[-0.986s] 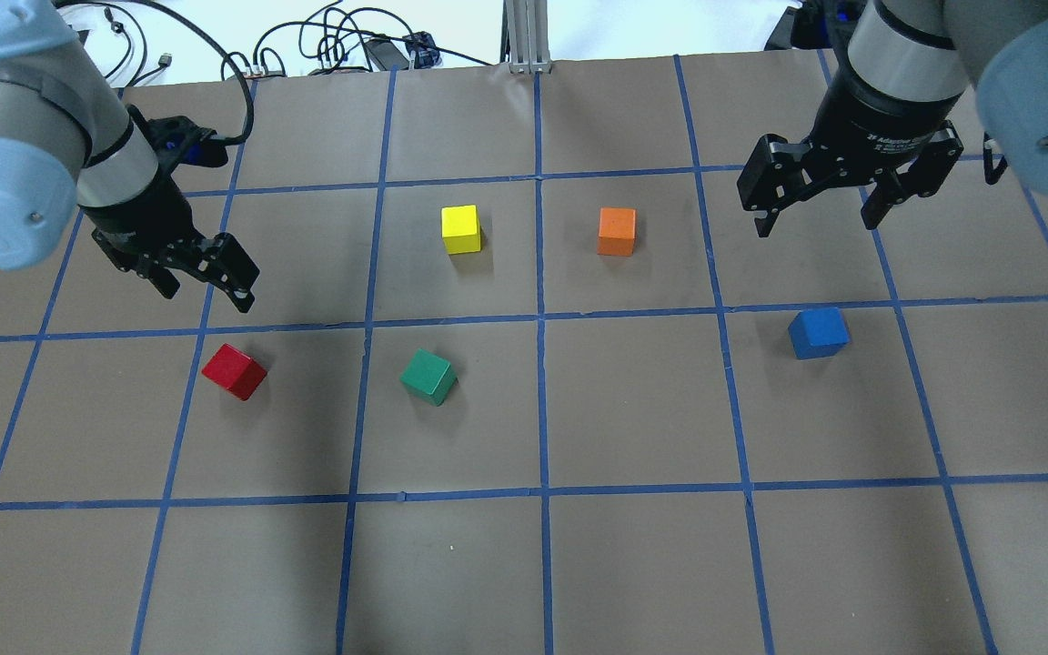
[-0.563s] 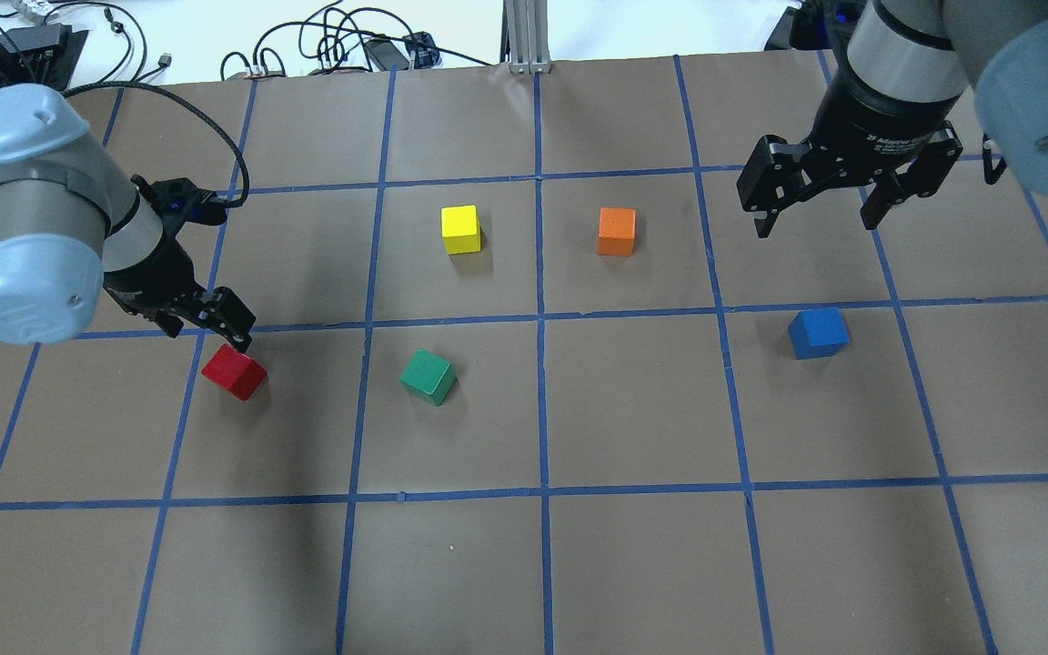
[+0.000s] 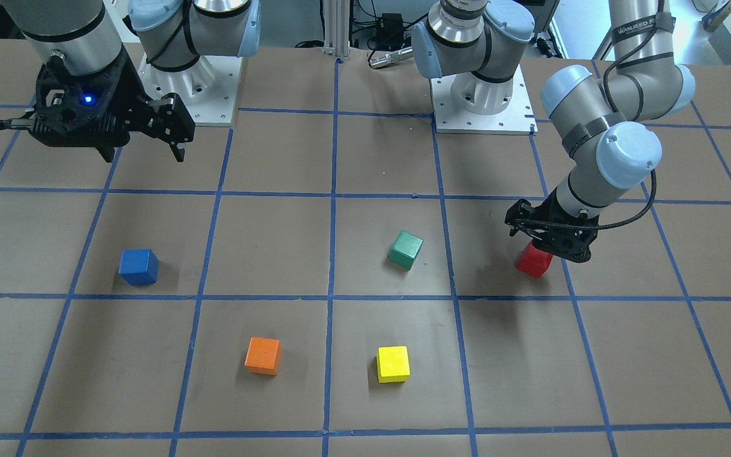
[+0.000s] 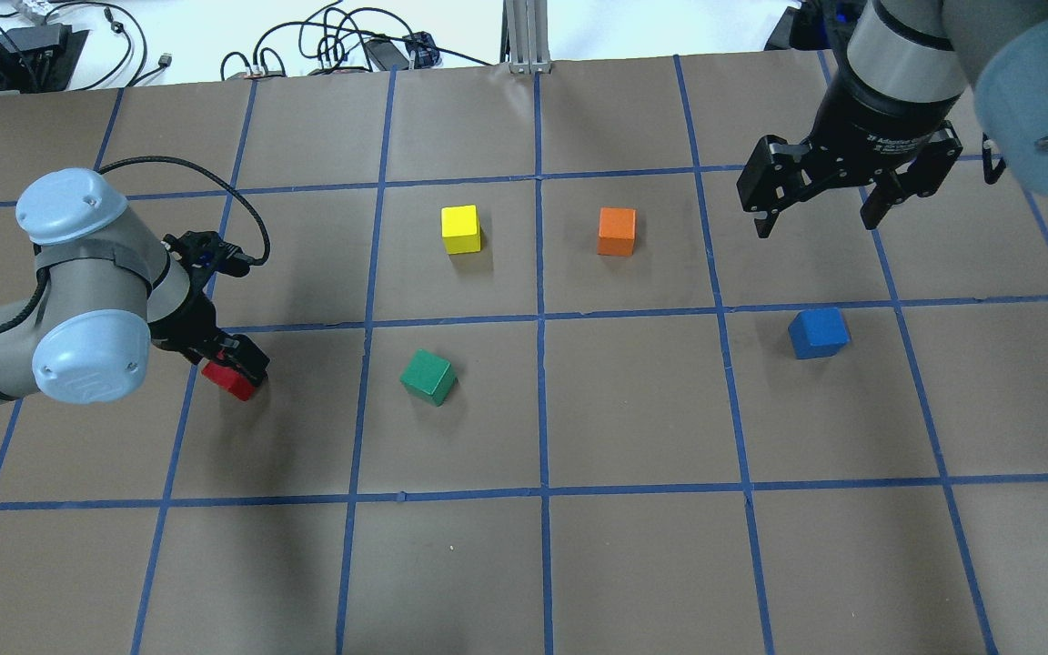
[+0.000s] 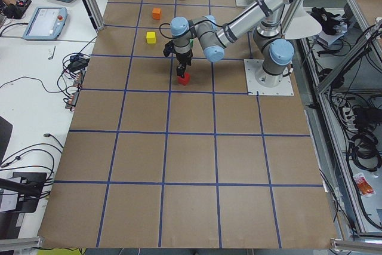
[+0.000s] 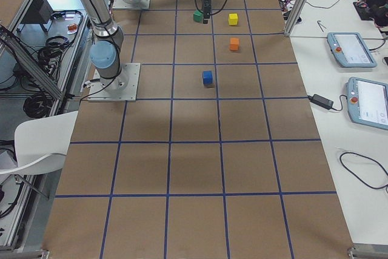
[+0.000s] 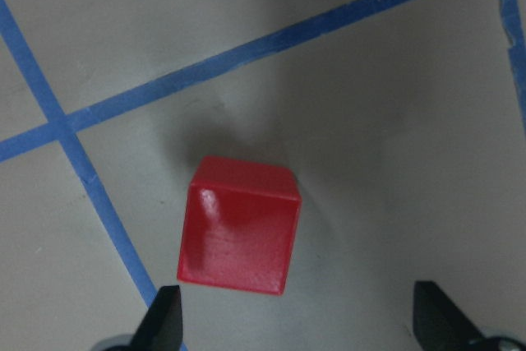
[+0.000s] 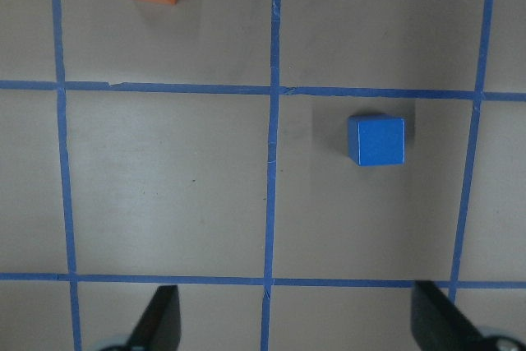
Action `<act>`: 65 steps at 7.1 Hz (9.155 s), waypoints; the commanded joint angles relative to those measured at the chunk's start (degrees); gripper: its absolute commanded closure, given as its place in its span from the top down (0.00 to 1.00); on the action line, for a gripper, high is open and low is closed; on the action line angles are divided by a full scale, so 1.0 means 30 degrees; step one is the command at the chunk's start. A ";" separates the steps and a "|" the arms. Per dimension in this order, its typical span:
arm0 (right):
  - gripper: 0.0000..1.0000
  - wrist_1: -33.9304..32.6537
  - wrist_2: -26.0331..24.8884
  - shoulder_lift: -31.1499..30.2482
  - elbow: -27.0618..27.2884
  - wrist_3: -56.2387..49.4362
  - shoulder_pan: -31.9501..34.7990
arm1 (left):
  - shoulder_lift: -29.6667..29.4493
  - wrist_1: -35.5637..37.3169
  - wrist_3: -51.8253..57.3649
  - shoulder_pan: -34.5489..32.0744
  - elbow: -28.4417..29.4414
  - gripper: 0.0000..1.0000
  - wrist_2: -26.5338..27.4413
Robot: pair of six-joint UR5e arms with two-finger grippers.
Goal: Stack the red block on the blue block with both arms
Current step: 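Lower the left gripper down over the red cube, then close the left gripper on the red cube, then carry the red cube with the left gripper toward the table center, then lower the red cube near the orange cube and open the left gripper, then raise the left gripper back while the right gripper moves toward the red cube, then lower the right gripper down over the red cube, then carry the red cube with the right gripper over the blue cube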
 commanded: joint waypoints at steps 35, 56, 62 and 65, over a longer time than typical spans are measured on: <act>1.00 -0.4157 -0.1382 0.2072 0.1171 0.2274 0.1163 | 0.0573 -1.1035 -1.0434 -0.6179 1.2693 1.00 -0.1758; 0.00 -1.2578 0.1377 1.1751 -0.1402 0.8791 0.6768 | 0.3632 -1.2891 -1.1762 -0.5120 1.1082 1.00 -0.0291; 0.00 -0.2013 0.1025 0.6016 -0.3868 0.4585 0.1271 | 0.3485 -1.2891 -1.1532 -0.5120 1.1082 1.00 -0.0437; 0.00 -0.1556 0.0995 0.5537 -0.1827 -0.1092 -0.2246 | 0.3396 -1.2949 -1.1558 -0.5178 1.1141 1.00 -0.0467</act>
